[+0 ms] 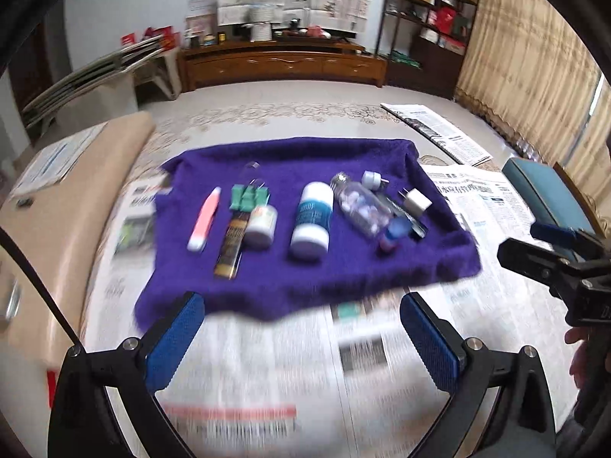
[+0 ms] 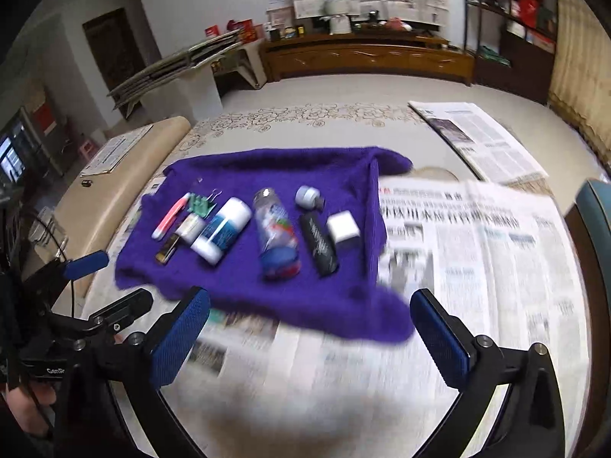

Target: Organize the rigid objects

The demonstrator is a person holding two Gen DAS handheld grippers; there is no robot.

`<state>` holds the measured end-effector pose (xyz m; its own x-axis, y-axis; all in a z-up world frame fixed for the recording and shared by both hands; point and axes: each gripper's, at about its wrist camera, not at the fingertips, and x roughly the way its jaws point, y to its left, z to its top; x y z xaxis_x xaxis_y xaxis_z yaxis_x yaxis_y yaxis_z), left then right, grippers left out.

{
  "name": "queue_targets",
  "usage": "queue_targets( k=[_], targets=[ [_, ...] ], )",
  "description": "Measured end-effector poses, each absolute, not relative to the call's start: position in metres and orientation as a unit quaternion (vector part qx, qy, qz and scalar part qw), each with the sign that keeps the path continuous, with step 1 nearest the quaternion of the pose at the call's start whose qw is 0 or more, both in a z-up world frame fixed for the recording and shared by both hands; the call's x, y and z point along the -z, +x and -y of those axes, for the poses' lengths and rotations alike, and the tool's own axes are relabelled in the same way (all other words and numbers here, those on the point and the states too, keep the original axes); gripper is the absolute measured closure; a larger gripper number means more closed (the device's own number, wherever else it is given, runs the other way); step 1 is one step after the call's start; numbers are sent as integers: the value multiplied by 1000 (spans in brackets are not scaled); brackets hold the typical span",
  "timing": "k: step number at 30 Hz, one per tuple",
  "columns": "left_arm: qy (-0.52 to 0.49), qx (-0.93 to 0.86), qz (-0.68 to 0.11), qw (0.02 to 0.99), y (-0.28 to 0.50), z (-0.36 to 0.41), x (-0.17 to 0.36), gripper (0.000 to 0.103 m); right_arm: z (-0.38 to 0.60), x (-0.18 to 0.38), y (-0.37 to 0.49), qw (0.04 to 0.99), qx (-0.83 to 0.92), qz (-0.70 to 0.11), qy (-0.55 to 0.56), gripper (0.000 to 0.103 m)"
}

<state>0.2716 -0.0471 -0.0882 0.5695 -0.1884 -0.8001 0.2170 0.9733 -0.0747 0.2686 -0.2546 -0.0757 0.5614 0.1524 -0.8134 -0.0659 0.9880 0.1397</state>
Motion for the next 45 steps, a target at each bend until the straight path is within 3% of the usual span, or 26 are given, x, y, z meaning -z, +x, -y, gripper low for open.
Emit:
queue_targets(
  k=[10, 20, 45],
  targets=[
    [3, 79, -428, 900, 140, 31, 45, 0, 239, 35, 142, 888, -21, -458, 37, 0],
    [-13, 51, -421, 905, 62, 8, 30, 0, 228, 12, 46, 900, 12, -434, 28, 0],
    [-14, 44, -423, 905, 14, 1, 33, 0, 210, 9, -15, 905, 8, -423, 29, 0]
  ],
)
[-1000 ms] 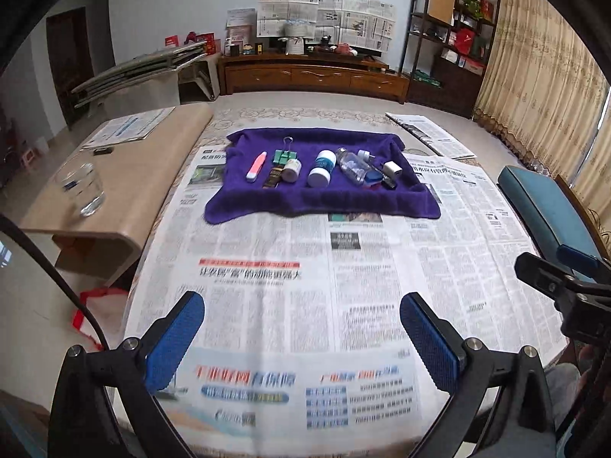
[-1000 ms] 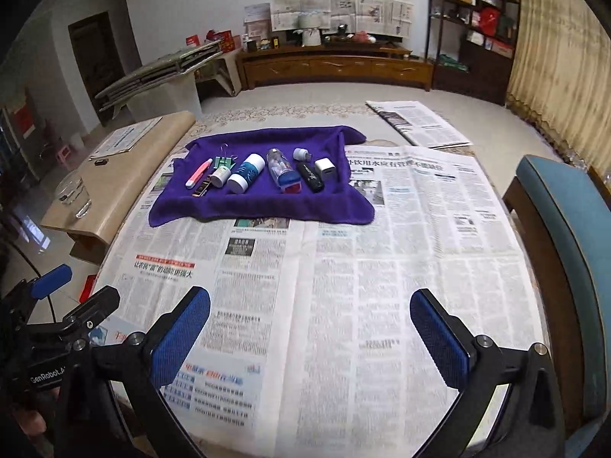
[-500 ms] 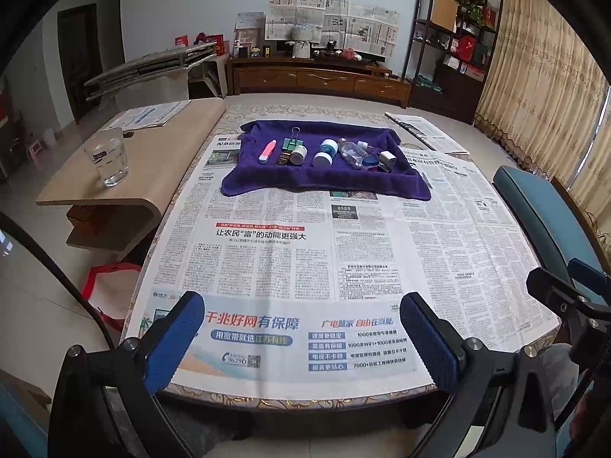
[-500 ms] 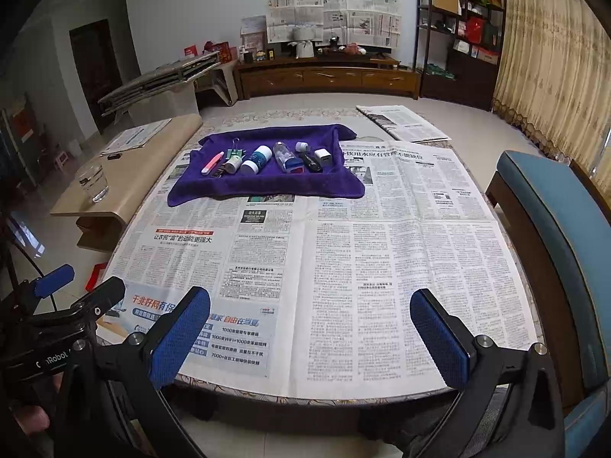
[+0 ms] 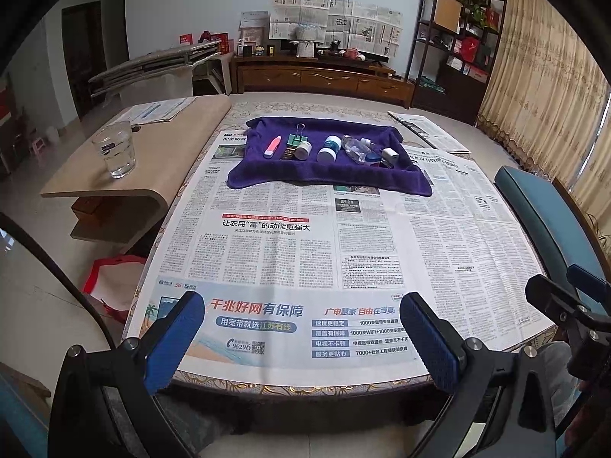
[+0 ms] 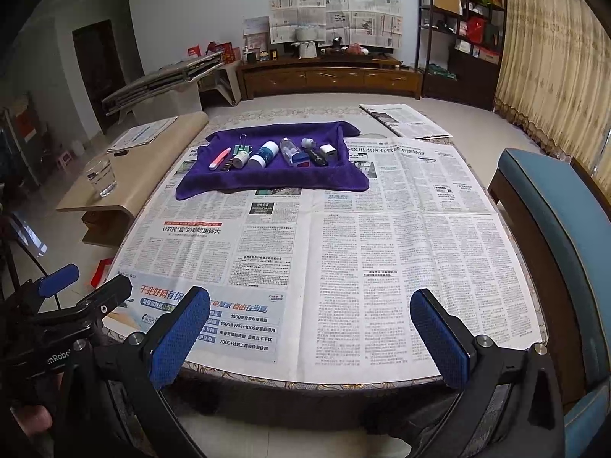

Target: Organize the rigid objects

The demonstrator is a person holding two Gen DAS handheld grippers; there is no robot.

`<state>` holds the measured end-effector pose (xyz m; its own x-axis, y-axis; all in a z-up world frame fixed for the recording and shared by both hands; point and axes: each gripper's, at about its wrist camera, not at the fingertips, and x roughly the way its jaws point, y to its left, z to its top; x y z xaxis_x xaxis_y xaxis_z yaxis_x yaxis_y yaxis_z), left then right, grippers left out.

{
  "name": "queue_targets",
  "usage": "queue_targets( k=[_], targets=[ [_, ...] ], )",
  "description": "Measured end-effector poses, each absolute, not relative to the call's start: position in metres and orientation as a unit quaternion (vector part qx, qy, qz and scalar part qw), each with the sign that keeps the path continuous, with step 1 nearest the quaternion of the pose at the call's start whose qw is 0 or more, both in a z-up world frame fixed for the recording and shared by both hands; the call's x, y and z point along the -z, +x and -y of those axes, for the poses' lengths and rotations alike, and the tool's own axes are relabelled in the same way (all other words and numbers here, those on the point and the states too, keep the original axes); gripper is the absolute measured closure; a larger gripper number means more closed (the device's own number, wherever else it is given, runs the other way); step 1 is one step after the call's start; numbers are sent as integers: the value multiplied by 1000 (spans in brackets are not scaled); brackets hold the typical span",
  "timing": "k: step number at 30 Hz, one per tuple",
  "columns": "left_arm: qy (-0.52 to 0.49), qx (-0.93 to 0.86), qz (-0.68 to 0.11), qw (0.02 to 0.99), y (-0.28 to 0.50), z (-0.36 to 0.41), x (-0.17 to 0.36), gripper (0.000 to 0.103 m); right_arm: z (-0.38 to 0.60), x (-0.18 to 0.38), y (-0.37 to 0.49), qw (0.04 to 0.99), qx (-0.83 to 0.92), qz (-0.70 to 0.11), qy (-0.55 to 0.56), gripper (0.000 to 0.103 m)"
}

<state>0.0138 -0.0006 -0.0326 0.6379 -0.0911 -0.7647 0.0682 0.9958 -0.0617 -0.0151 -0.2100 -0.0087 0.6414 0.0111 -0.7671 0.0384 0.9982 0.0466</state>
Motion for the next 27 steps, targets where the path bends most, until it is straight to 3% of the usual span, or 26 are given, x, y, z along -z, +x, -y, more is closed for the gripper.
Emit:
queue_targets(
  k=[27],
  targets=[
    [-6, 40, -420, 906, 11, -1, 30, 0, 209, 9, -21, 906, 11, -423, 31, 0]
  ],
)
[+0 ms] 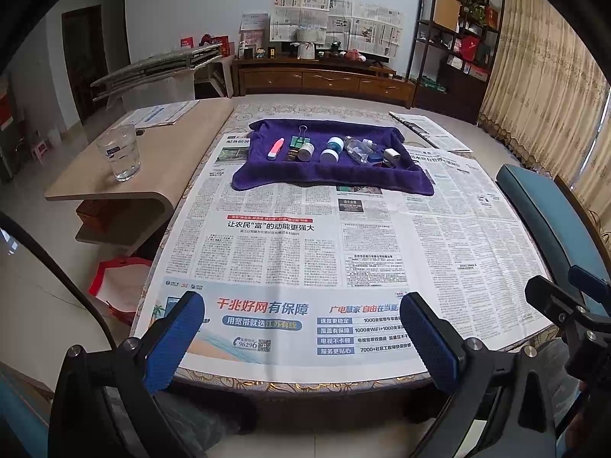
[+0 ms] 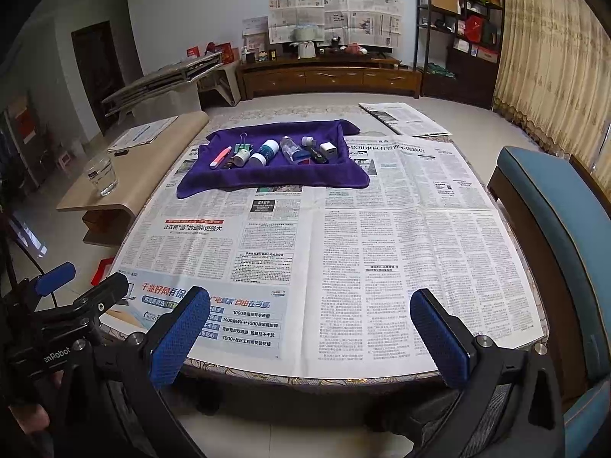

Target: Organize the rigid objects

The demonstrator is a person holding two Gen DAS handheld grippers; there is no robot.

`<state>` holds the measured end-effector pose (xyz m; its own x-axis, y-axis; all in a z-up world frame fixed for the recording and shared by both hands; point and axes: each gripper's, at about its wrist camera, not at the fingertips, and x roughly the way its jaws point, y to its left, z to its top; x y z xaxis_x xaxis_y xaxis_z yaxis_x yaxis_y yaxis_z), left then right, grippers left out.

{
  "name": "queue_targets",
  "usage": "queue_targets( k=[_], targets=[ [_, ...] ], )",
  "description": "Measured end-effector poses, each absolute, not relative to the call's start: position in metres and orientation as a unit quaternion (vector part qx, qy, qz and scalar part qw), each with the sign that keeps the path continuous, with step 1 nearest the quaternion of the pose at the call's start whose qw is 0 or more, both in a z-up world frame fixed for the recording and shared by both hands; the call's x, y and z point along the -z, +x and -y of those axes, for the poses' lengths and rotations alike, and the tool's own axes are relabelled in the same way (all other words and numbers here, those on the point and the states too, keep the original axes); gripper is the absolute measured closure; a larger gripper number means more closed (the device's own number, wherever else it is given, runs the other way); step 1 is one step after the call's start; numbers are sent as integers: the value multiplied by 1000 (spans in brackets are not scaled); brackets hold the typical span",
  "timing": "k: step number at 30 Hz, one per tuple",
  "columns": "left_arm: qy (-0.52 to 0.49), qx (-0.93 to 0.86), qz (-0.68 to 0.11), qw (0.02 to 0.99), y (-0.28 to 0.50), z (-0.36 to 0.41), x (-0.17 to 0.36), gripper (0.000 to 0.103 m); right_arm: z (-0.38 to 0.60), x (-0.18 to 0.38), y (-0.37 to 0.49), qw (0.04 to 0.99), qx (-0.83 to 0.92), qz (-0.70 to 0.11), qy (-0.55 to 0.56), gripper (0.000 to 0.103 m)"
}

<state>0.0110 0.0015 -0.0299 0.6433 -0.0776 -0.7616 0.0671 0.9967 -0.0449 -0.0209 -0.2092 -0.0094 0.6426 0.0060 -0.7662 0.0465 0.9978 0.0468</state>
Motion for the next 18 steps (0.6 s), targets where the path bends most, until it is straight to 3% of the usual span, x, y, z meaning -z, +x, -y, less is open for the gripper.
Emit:
queue_targets(
  k=[18],
  targets=[
    [-6, 41, -422, 906, 11, -3, 31, 0, 212, 9, -22, 904, 15, -425, 32, 0]
  ],
)
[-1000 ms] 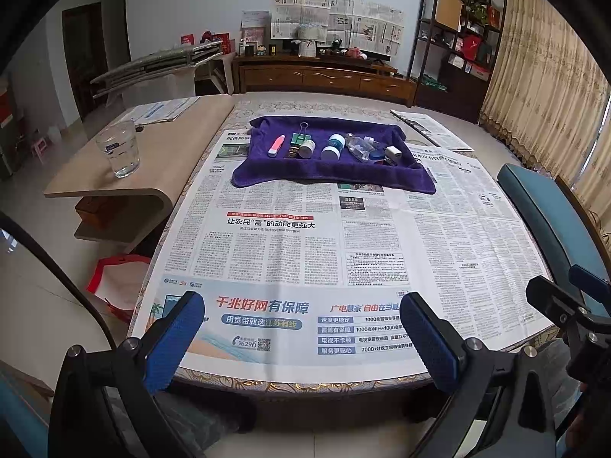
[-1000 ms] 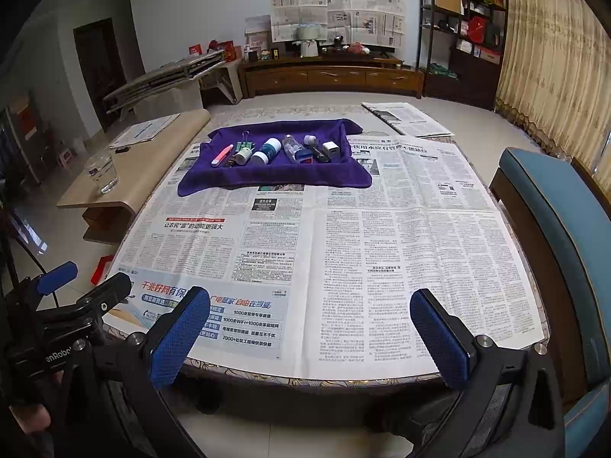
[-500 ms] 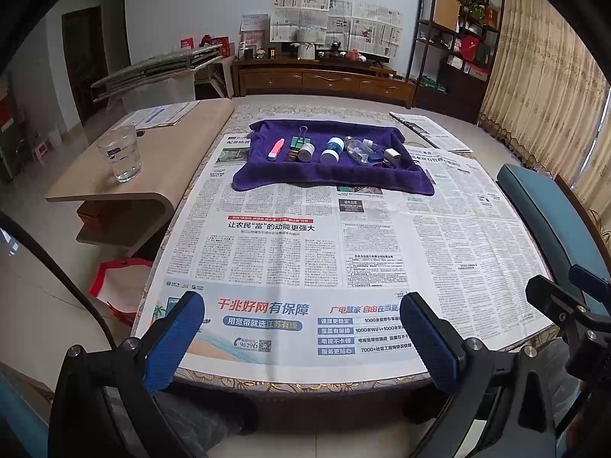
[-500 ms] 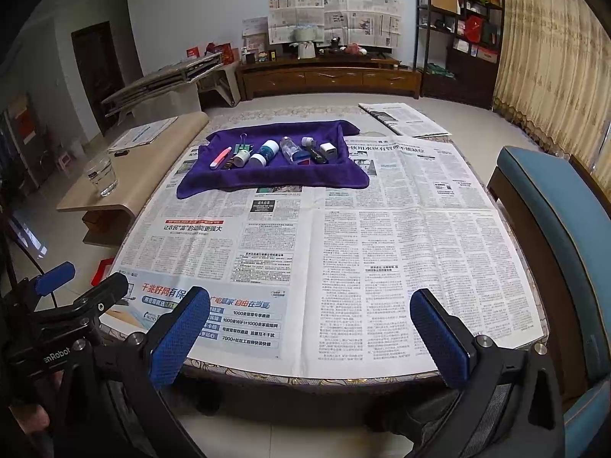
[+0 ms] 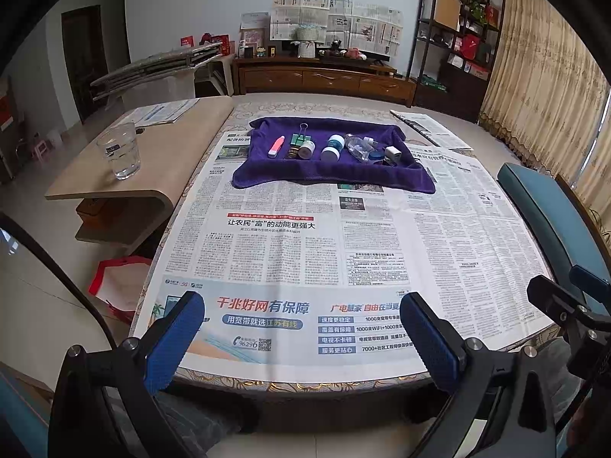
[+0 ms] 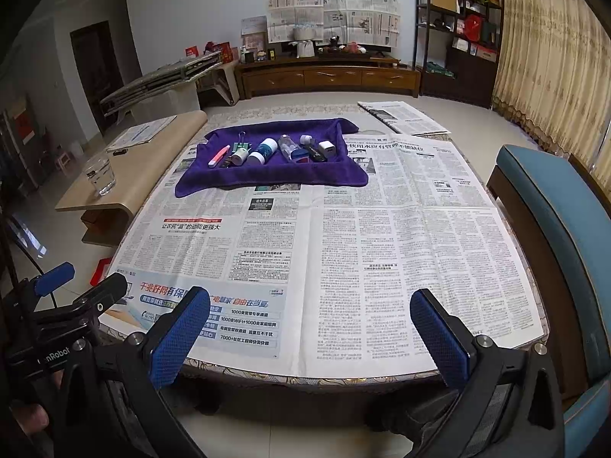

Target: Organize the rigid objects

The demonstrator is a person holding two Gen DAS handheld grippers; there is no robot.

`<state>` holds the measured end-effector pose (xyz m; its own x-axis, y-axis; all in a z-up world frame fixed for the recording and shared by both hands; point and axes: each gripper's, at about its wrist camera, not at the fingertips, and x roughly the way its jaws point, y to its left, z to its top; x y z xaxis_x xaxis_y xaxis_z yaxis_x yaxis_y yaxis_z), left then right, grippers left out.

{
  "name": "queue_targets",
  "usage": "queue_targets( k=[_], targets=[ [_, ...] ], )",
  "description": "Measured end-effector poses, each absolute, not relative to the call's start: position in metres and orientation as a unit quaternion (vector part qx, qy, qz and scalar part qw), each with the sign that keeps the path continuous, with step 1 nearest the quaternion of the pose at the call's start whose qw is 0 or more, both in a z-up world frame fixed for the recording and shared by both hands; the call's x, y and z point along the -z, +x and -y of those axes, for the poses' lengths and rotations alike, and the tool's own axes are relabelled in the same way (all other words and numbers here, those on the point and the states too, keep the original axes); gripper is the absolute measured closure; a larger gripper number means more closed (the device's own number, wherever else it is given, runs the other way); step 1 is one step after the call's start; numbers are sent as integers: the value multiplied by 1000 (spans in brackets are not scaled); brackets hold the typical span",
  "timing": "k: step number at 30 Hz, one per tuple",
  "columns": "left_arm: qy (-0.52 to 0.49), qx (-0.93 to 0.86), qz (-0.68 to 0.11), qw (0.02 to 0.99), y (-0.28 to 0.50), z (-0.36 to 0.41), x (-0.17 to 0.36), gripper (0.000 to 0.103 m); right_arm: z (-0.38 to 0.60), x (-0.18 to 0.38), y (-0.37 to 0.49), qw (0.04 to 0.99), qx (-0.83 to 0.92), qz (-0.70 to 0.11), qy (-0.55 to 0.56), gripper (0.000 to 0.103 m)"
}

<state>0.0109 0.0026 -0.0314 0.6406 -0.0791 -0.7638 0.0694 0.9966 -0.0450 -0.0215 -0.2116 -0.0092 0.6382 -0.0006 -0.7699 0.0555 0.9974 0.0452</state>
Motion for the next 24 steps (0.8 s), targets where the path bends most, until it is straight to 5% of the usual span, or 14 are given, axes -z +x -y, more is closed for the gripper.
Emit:
queue_targets(
  k=[24],
  targets=[
    [-6, 42, -424, 905, 13, -3, 35, 0, 212, 12, -21, 903, 16, -428, 32, 0]
  ],
)
